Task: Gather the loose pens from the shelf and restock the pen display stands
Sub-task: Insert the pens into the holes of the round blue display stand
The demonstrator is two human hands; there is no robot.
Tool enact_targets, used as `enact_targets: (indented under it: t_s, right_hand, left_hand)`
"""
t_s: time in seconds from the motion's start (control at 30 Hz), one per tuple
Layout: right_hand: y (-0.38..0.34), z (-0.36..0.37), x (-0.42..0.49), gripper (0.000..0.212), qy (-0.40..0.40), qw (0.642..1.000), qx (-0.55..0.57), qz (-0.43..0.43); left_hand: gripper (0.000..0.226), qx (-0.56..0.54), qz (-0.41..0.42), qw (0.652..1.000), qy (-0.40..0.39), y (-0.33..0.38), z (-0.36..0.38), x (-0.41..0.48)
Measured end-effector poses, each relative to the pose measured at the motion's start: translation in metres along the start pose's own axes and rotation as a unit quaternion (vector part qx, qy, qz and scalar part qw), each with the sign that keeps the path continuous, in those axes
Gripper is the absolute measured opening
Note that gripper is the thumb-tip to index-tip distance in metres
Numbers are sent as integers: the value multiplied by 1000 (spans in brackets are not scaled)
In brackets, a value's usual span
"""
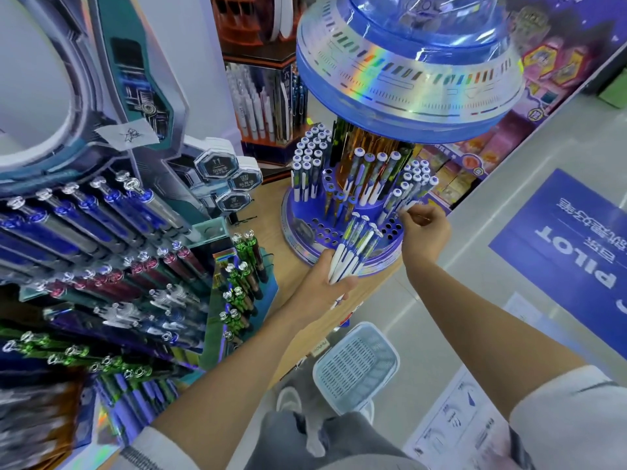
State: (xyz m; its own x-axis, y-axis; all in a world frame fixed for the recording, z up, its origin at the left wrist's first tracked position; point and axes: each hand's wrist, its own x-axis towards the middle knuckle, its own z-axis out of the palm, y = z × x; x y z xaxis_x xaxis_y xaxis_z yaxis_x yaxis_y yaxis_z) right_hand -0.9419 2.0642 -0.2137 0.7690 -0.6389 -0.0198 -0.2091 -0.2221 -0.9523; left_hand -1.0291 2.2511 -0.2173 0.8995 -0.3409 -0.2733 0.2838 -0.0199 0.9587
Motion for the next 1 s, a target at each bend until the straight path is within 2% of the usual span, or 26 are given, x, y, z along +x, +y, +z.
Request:
enact_targets:
  t_s: [0.4, 0.47, 0.6, 0.87, 1.0]
  right_hand:
    - [5, 7, 13, 19, 3, 1000, -27, -1]
    - [7, 8, 16, 22, -12, 999, -40, 2]
    - [7, 9, 23, 10, -30, 997, -71, 18]
    - [11, 5, 29, 14, -59, 994, -79, 37]
    - [15, 0, 30, 19, -103, 985, -137, 10]
  left_hand:
    - [18, 0, -1, 1000, -9, 1, 1, 4]
    - [19, -1, -4, 1000, -8, 0, 1, 5]
    - [21, -1, -11, 1000, -4, 0, 1, 6]
    - [26, 13, -13, 1000, 0, 2, 3, 7]
    - [26, 9, -14, 1000, 6, 4, 7, 8]
